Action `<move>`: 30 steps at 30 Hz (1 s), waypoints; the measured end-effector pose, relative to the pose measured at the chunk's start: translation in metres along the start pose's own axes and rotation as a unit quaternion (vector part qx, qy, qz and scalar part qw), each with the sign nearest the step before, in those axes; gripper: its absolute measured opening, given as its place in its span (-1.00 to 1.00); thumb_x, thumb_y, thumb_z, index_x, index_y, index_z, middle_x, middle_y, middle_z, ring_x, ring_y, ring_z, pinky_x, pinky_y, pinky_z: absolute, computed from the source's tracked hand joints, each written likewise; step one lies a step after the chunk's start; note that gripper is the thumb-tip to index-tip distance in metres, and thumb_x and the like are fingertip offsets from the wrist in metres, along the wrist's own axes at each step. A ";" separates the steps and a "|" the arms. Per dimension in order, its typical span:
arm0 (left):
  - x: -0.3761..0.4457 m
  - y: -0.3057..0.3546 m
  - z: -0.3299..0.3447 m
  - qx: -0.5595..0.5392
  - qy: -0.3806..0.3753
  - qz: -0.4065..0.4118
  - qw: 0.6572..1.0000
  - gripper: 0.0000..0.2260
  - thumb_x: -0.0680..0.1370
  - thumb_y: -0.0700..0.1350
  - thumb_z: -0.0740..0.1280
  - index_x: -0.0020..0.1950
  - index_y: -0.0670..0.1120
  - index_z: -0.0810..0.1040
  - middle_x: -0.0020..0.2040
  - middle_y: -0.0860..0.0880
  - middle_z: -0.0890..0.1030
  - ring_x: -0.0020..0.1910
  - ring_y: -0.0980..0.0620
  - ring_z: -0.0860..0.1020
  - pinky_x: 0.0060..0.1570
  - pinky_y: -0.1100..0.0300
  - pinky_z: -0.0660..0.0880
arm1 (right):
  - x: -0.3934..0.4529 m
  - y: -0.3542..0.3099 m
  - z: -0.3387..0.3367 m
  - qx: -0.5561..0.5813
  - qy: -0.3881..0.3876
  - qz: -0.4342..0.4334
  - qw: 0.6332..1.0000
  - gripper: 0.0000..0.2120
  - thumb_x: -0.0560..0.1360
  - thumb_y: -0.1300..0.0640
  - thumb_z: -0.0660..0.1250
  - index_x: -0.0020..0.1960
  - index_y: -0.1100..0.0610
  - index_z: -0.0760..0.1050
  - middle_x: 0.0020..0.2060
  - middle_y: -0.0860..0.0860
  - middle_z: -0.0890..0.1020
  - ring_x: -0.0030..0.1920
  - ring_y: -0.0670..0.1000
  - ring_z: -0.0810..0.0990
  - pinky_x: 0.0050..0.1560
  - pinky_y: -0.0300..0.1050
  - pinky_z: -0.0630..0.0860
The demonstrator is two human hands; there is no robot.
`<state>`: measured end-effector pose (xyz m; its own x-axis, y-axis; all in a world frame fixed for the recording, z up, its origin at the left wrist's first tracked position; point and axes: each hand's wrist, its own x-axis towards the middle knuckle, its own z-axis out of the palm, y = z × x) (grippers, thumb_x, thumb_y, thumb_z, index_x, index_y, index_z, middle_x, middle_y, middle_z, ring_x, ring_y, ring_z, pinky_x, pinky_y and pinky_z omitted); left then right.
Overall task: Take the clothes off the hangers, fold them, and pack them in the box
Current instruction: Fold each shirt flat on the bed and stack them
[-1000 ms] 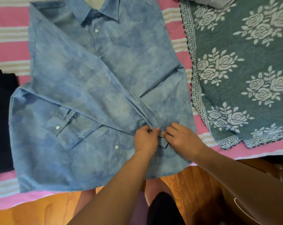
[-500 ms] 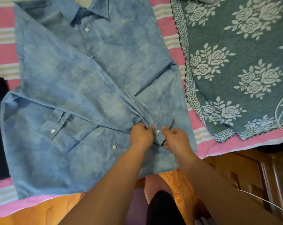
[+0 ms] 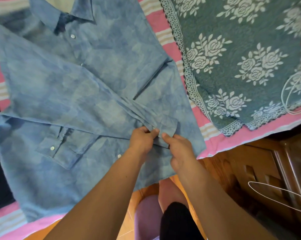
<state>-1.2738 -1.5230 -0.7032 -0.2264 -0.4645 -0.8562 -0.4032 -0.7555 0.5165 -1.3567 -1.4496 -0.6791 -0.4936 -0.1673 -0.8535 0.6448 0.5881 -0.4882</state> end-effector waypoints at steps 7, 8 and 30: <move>-0.011 0.006 -0.006 -0.025 -0.018 0.012 0.999 -0.89 0.58 -0.16 0.44 -0.05 -0.20 0.69 -0.09 -0.15 0.74 0.02 -0.21 0.70 0.17 -0.17 0.60 | -0.006 0.000 0.006 -0.060 0.053 -0.059 0.995 -0.93 0.51 0.17 0.47 -0.16 0.08 0.66 -0.20 0.02 0.73 -0.09 0.05 0.70 0.02 0.00 0.62; -0.012 0.006 -0.007 -0.012 -0.014 0.013 1.000 -0.86 0.59 -0.12 0.42 -0.07 -0.19 0.67 -0.11 -0.14 0.73 -0.02 -0.19 0.70 0.16 -0.15 0.60 | -0.007 -0.001 0.007 -0.074 0.063 -0.072 0.993 -0.91 0.51 0.15 0.47 -0.17 0.08 0.64 -0.20 0.03 0.73 -0.10 0.06 0.70 0.00 0.01 0.61; -0.061 -0.015 -0.348 0.445 0.449 0.094 0.769 -0.38 0.53 -0.06 0.43 0.54 -0.15 0.30 0.38 -0.34 0.36 0.24 -0.42 0.39 0.21 -0.33 0.39 | -0.009 -0.065 0.116 -0.549 0.029 -0.456 0.700 -0.56 0.51 0.05 0.36 0.36 0.13 0.48 0.26 0.17 0.51 0.28 0.27 0.39 0.32 0.12 0.30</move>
<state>-0.9457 -1.6439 -0.6529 0.1875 -0.9606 -0.2051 -0.9760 -0.2057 0.0709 -1.3261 -1.5782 -0.6609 -0.4518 -0.8552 -0.2538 -0.7746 0.5172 -0.3639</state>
